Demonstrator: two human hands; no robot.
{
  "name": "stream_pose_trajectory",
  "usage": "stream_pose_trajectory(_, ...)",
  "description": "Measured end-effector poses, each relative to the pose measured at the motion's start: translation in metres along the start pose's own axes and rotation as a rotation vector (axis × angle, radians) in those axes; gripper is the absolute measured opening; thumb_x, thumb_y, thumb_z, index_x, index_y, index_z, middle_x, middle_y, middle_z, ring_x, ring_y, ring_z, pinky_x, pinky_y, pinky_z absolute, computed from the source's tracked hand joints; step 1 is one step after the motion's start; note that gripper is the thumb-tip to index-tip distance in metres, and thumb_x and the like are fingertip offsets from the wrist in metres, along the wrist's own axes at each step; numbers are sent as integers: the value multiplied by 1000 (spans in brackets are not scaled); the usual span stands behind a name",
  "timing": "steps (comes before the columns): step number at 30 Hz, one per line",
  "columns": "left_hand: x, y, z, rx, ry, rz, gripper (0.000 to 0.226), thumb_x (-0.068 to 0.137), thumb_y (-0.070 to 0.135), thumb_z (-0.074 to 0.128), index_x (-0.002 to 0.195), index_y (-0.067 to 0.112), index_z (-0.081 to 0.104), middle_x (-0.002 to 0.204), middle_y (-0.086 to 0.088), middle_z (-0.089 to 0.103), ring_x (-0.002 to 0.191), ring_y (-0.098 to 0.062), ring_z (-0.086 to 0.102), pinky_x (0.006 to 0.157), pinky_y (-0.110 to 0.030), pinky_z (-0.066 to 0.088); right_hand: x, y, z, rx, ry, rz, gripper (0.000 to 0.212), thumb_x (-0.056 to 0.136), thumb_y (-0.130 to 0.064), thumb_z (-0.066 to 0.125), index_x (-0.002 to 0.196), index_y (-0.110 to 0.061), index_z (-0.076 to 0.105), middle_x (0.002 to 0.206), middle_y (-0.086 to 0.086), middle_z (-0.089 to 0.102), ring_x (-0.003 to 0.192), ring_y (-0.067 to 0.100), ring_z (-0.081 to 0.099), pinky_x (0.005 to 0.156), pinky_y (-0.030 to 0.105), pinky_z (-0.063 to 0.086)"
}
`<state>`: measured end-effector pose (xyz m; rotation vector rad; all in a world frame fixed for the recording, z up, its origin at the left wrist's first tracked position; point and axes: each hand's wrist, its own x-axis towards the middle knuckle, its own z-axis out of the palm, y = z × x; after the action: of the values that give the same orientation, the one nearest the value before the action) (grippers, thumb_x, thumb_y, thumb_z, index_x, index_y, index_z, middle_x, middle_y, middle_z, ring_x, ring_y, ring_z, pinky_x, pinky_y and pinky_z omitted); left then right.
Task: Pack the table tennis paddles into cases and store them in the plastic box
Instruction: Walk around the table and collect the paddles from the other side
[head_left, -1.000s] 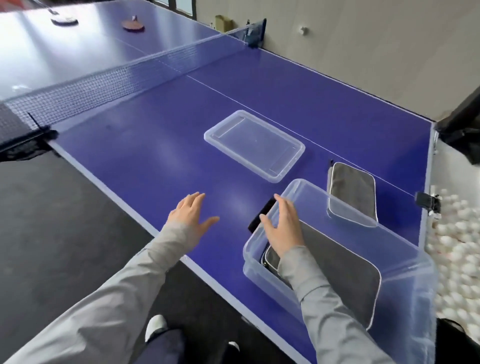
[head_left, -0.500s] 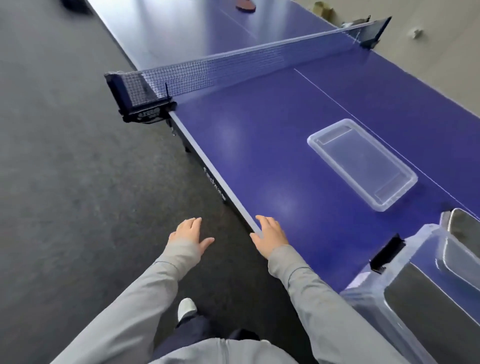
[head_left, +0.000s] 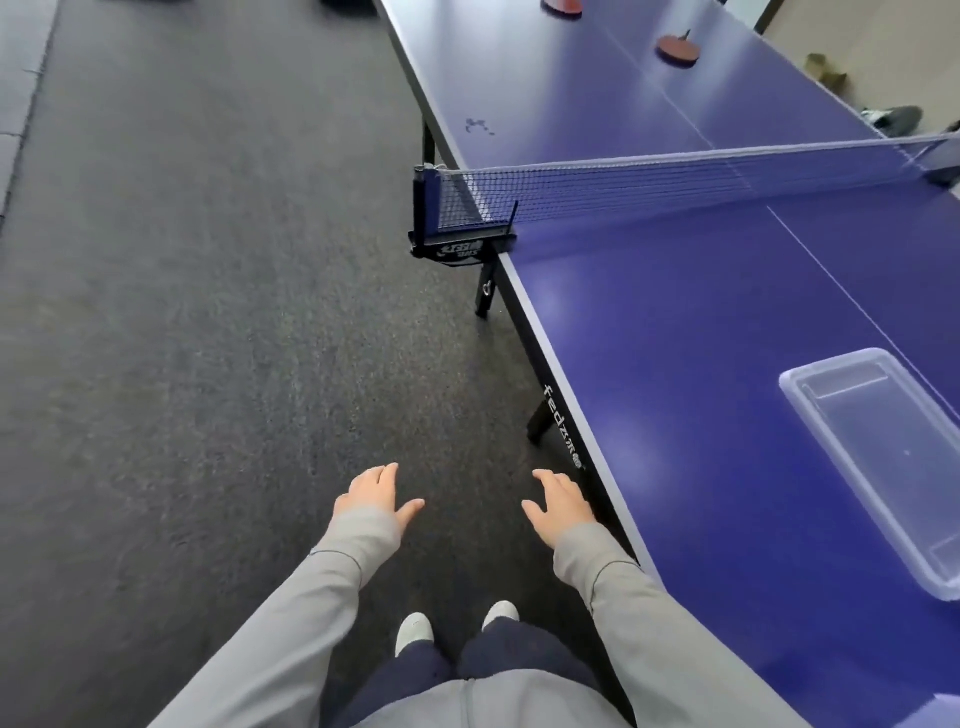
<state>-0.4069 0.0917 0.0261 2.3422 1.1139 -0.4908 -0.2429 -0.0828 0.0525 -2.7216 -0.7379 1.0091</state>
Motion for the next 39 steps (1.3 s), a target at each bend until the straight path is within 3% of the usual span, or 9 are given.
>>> stream_pose_trajectory(11,90,-20,-38,5,-44,-166,71,90,59,42,147,21,24,149,1,34,138,-18,29,106,-36,32,113,-63,-26,-94,-117,-100,49,97,-30,45,143,-18,32,146,5,38,137,23,31,110,38,30)
stream_pose_trajectory(26,184,-66,-116,-101,-271,-378,55,94,48,44,141,20,36,143,-4,42,134,-23,38,110,-37,31,256,-142,-52,-379,-488,-105,48,96,-40,45,138,-18,40,140,8,48,127,26,48,102,33,39)
stream_pose_trajectory(33,240,-143,-167,-126,-233,-449,47,92,49,44,133,25,43,136,0,47,127,-24,45,103,-36,36,321,-245,-47,-454,-493,-148,46,97,-39,44,137,-17,41,139,9,49,126,27,49,103,34,40)
stream_pose_trajectory(39,303,-245,-222,-237,-210,-474,55,91,52,46,138,23,40,140,-2,46,130,-22,43,106,-35,35,365,-365,-43,-483,-424,-182,44,96,-42,43,135,-21,42,135,6,52,125,27,49,102,37,41)
